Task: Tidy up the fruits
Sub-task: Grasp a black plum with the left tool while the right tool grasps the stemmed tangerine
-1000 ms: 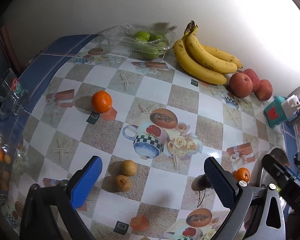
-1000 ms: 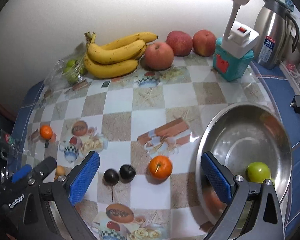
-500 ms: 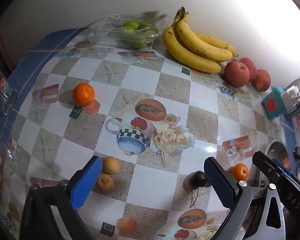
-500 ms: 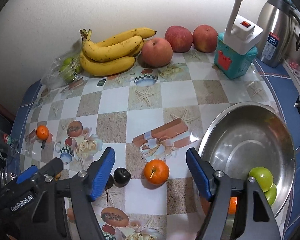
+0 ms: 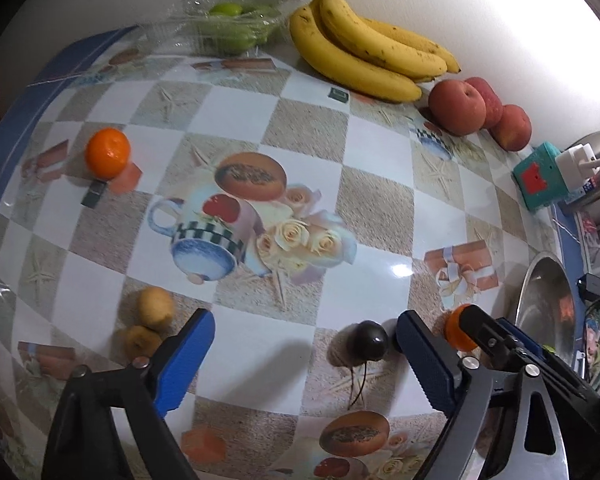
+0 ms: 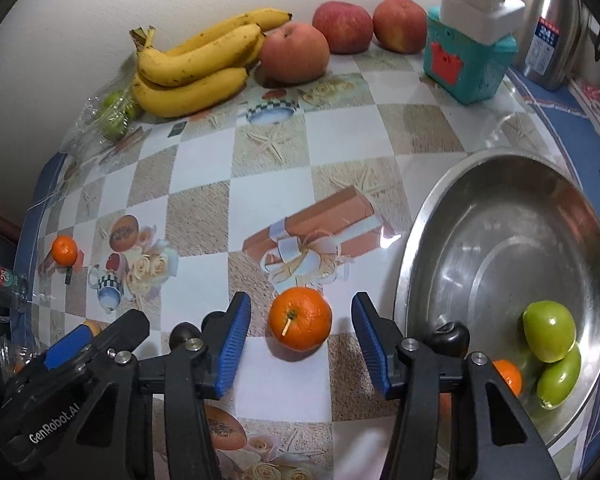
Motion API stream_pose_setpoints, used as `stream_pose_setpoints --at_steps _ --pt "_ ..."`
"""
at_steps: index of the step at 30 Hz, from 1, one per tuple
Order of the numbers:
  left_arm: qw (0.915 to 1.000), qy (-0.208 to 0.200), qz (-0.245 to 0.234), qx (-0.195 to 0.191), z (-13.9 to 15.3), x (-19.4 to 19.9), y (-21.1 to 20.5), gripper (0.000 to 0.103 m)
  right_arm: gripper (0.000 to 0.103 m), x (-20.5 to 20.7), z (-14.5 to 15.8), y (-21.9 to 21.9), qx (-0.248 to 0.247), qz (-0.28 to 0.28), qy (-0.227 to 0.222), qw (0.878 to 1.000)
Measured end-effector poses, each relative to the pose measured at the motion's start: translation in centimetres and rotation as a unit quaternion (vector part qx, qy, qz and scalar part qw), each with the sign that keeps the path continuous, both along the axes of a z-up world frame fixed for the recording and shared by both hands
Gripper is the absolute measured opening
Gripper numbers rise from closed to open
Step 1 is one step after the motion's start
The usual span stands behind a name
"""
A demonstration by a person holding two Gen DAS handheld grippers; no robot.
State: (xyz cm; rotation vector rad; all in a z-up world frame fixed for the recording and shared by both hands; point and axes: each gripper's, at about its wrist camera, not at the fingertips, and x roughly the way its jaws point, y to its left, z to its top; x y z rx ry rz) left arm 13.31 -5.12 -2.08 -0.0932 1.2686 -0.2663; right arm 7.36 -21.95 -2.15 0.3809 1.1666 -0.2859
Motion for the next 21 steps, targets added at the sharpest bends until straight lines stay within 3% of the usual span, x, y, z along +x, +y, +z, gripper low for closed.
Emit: stream_pose_setpoints --at_steps 8,15,21 --pt "0.9994 0.024 -0.008 -0.025 -0.6 -0.1 -0.4 0.079 0.046 0.0 -1.2 0.1 0.011 0.001 0.010 1.000" --pt "0.9987 0.033 -0.023 -0.032 -1.0 -0.2 -1.4 0.051 0.046 -0.1 -1.4 0.1 0.016 0.002 0.013 1.000" --pt "0.9980 0.040 -0.033 -0.037 -1.2 -0.3 -1.9 0.042 0.046 0.0 -1.5 -0.1 0.019 -0.002 0.015 1.000"
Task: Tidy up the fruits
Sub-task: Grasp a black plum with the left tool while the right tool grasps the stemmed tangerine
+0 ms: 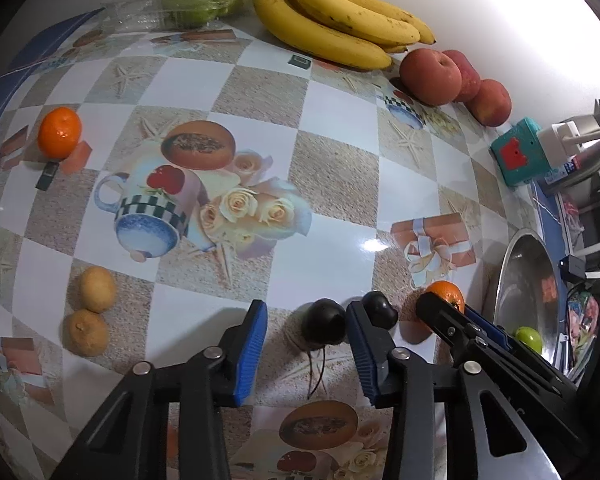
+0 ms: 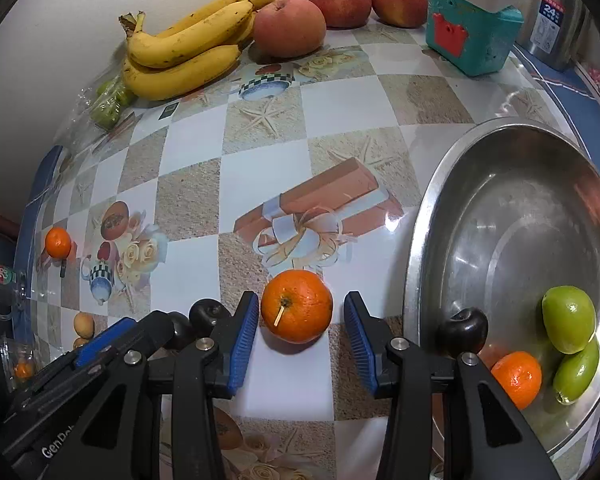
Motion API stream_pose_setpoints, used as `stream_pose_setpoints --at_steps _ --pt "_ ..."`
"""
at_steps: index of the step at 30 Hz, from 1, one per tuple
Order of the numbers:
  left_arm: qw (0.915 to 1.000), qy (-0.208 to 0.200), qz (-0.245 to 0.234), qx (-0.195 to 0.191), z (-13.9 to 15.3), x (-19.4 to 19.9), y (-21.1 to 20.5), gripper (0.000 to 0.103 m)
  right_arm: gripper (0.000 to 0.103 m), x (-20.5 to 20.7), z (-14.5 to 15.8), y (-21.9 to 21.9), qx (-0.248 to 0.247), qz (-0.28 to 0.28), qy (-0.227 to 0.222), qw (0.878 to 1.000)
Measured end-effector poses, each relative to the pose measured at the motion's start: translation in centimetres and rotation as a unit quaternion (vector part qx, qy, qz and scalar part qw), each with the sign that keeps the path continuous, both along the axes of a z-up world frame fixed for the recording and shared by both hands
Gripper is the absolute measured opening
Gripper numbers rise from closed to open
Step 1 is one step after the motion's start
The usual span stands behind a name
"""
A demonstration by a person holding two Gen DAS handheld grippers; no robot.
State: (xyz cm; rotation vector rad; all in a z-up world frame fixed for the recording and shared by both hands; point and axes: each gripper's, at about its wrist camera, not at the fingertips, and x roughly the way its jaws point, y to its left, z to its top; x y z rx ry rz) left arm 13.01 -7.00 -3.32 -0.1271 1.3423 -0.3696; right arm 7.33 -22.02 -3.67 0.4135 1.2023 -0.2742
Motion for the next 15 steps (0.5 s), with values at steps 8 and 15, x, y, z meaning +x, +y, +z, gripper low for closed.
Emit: stream_pose_setpoints --at_steps 8,15 --pt "0.9998 0.008 -0.001 -0.018 -0.14 0.05 -0.33 0.031 0.046 -0.16 -0.02 -0.26 0.006 -0.004 0.000 1.000" --pt "0.9994 0.017 0.001 -0.029 -0.33 0.02 -0.45 0.027 0.046 -0.23 -0.02 -0.38 0.012 -0.006 0.001 1.000"
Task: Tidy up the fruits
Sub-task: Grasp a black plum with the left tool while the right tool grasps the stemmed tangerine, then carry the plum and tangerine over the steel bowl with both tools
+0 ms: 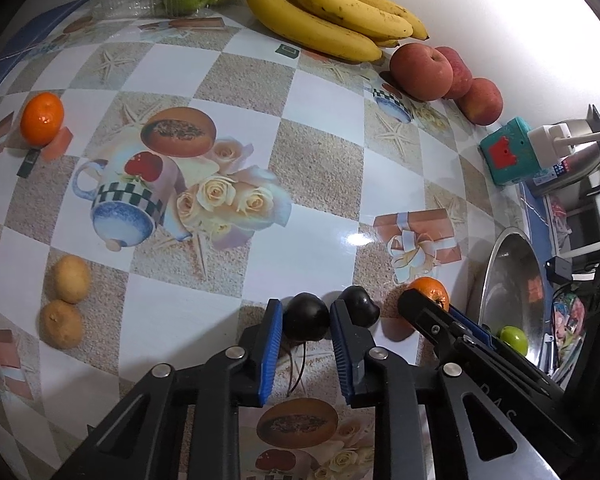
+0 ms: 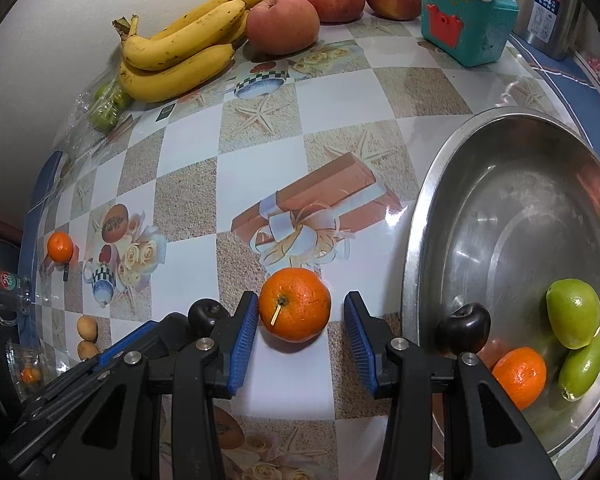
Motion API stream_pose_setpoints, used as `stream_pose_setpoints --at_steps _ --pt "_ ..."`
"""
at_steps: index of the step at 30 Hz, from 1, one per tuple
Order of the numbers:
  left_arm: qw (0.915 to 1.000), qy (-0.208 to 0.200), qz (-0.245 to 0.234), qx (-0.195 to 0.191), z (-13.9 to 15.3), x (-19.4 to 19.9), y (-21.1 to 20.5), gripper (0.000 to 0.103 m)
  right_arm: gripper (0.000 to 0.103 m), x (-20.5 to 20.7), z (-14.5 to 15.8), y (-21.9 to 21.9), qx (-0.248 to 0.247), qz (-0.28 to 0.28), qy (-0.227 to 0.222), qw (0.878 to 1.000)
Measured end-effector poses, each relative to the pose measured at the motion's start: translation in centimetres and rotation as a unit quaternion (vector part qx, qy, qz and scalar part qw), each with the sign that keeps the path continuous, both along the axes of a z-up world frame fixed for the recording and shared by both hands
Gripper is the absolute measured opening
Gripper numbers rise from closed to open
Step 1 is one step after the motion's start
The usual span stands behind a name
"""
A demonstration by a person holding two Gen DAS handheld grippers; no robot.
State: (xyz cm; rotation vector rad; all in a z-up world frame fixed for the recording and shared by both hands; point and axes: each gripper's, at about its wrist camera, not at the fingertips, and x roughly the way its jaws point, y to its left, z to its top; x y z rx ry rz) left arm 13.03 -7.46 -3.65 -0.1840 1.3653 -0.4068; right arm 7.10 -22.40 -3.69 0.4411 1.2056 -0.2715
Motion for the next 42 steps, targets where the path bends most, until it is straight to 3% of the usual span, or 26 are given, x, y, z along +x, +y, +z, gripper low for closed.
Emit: stream_pose_setpoints --at_steps 16,20,27,34,42 --pt "0.9996 0.008 0.014 -0.024 0.3 0.1 0.9 0.024 0.046 0.0 0.0 0.0 0.008 -0.001 -0.001 1.000" --pt "0.9992 0.004 0.026 -0.029 0.7 0.3 1.6 0.024 0.039 0.1 0.2 0.0 0.011 -0.001 -0.005 1.000" --pt "0.9984 -0.012 0.043 -0.035 1.9 0.6 2.8 0.023 0.037 0.0 0.6 -0.2 0.018 -0.004 -0.012 1.000" --pt "0.9971 -0.036 0.049 -0.046 3.9 0.6 3.4 0.023 0.037 -0.3 3.8 -0.5 0.019 -0.008 -0.055 0.998" --pt "0.9953 -0.059 0.056 -0.052 5.8 0.5 3.5 0.023 0.037 -1.3 6.5 -2.0 0.027 -0.041 -0.065 0.997"
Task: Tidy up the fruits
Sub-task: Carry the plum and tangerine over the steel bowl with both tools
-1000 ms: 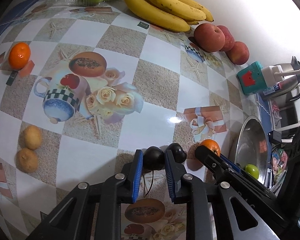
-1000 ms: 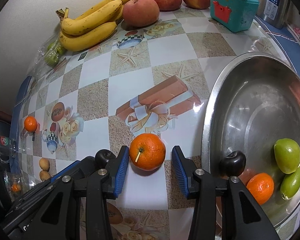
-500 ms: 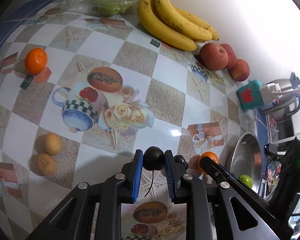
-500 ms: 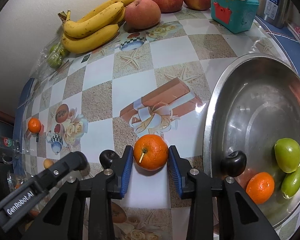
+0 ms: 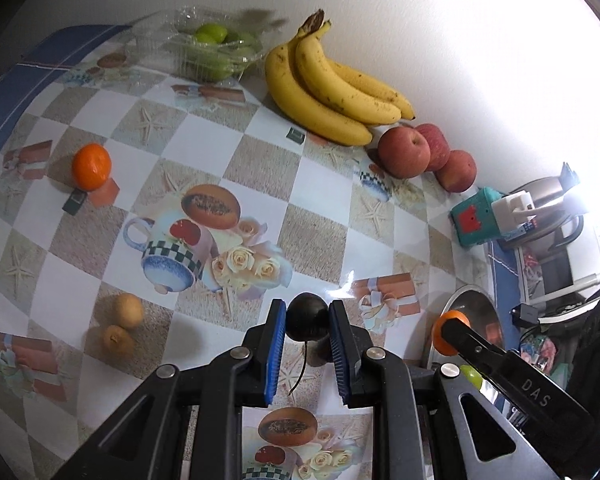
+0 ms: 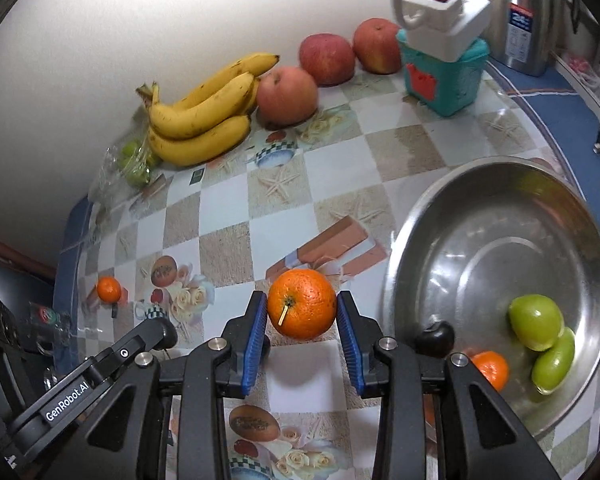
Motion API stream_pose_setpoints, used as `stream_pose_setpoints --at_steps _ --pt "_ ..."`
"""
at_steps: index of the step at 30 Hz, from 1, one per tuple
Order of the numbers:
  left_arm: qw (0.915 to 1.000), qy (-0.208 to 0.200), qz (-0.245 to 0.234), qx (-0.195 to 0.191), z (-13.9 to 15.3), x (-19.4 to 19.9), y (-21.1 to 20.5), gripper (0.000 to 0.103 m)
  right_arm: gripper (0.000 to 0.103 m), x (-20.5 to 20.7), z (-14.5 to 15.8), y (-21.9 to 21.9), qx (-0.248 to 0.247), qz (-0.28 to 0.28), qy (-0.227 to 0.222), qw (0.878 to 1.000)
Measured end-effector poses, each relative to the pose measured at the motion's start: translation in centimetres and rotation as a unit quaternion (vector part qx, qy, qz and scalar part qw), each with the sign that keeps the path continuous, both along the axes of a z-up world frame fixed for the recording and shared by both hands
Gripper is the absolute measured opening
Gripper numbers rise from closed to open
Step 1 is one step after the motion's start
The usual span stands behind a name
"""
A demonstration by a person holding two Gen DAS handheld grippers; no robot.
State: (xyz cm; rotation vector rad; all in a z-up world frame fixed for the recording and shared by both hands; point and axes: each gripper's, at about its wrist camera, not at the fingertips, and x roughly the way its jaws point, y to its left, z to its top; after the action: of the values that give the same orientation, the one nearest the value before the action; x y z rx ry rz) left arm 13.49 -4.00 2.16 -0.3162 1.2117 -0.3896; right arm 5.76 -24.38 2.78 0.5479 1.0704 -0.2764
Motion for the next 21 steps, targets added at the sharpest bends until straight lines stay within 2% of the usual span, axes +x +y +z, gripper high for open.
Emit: stream_pose_setpoints --at_steps 8,21 --pt "0.9997 -0.017 -0.016 -0.002 1.0 -0.8 -1.4 0.023 0.037 -1.8 0.9 -3.0 0.013 -0.044 -0.008 0.999" --pt "0.9932 -0.038 -0.110 0.002 1.6 -4.1 -8.8 0.023 0.037 -6.6 1.5 -10.3 -0.012 -0.151 -0.002 0.989"
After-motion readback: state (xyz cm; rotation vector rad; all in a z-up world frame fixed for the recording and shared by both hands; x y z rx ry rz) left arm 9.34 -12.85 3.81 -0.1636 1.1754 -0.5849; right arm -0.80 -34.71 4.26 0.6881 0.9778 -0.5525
